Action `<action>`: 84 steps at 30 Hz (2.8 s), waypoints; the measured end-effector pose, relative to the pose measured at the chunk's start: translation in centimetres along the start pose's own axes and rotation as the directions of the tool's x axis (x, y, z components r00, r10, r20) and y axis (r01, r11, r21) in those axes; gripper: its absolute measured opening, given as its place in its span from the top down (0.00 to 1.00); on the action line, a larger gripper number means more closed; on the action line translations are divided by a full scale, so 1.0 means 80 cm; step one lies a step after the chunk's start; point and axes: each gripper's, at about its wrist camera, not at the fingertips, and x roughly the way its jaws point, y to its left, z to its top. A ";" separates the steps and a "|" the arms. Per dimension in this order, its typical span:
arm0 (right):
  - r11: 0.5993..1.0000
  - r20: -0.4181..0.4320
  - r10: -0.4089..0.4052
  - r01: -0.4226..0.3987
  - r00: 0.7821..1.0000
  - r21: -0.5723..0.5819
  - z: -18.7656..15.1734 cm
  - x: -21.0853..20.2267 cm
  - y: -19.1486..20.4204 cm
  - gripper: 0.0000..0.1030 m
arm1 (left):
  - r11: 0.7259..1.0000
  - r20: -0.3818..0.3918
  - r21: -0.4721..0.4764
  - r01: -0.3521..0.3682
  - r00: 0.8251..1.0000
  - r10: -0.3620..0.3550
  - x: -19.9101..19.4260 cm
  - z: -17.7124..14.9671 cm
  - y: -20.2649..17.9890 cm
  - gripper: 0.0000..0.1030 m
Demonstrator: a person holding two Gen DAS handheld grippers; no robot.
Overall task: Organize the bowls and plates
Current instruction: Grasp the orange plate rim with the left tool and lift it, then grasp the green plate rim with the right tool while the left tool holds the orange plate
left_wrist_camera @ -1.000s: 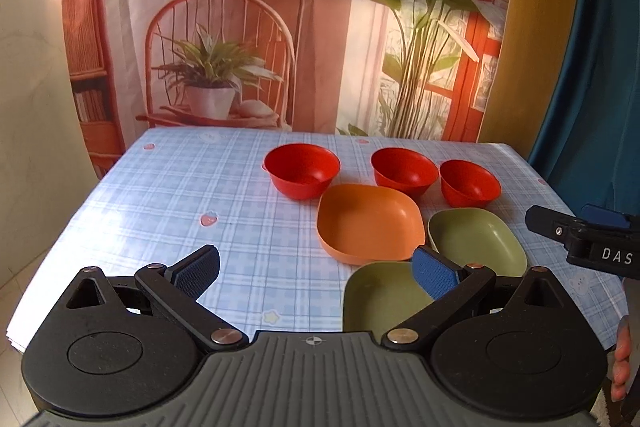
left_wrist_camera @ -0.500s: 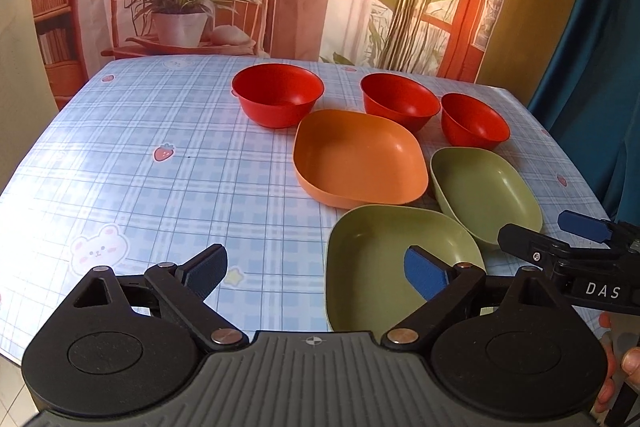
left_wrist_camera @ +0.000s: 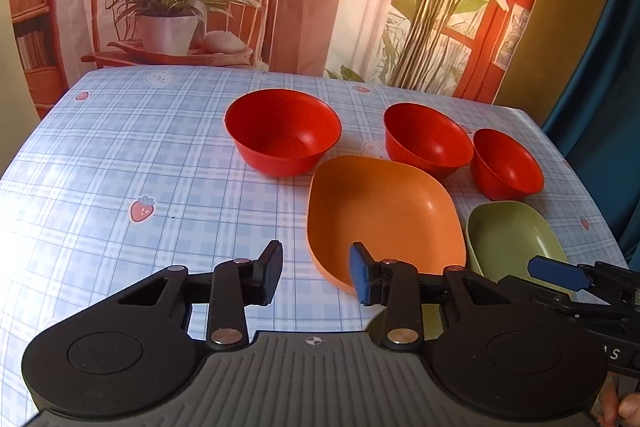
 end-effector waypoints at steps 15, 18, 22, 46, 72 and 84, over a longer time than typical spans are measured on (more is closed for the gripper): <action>1.000 -0.043 0.020 -0.021 0.999 -0.007 0.020 0.055 0.003 0.60 | 0.993 -0.094 -0.092 0.079 0.992 -0.088 0.085 -0.003 0.034 0.85; 1.000 -0.048 0.027 -0.028 0.998 -0.011 0.021 0.061 0.004 0.61 | 0.991 -0.095 -0.109 0.078 0.992 -0.088 0.086 -0.005 0.041 0.85; 0.999 -0.047 0.038 -0.039 0.998 -0.023 0.027 0.068 0.007 0.67 | 0.992 -0.095 -0.096 0.078 0.992 -0.087 0.085 -0.003 0.039 0.85; 0.995 -0.003 0.099 -0.099 0.995 0.027 0.015 -0.003 0.008 0.83 | 0.992 -0.017 0.017 0.125 0.992 -0.125 -0.022 -0.025 -0.001 0.83; 0.994 -0.064 0.108 -0.105 0.992 0.039 -0.059 -0.074 0.012 0.81 | 0.990 -0.082 0.074 0.119 0.990 -0.113 -0.069 -0.104 -0.036 0.72; 0.996 -0.049 0.070 -0.067 0.996 0.056 -0.063 -0.080 0.002 0.64 | 0.993 -0.055 0.051 0.104 0.993 -0.101 -0.075 -0.107 -0.032 0.52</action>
